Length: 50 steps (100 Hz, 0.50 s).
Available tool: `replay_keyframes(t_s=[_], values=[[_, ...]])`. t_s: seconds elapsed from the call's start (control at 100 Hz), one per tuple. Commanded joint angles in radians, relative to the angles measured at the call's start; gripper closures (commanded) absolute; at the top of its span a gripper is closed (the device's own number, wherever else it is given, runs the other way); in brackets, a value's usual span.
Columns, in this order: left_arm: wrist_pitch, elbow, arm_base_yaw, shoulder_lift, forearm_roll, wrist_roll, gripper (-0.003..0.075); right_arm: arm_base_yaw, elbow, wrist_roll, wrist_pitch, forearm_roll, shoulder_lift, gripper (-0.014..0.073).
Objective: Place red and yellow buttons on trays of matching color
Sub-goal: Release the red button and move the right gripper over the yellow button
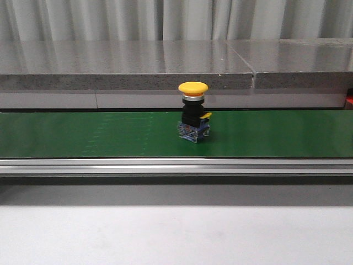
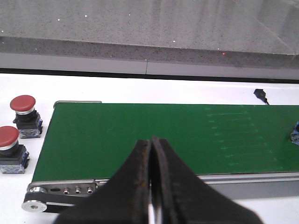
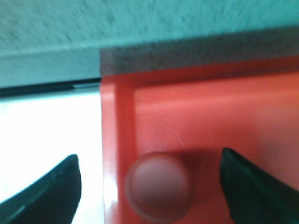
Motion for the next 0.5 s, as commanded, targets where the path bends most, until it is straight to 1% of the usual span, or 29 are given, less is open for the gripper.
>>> replay_keyframes(t_s=[0.0, 0.31, 0.49], values=[[-0.067, -0.028, -0.008, 0.005, -0.005, -0.001, 0.0739, -0.006, -0.037, -0.012, -0.016, 0.019, -0.115, -0.0011], [-0.067, -0.028, -0.008, 0.005, -0.005, -0.001, 0.0739, 0.005, -0.037, -0.006, 0.144, 0.054, -0.267, -0.0009], [-0.067, -0.028, -0.008, 0.005, -0.005, -0.001, 0.0739, 0.018, 0.006, -0.005, 0.172, 0.061, -0.373, -0.0009]])
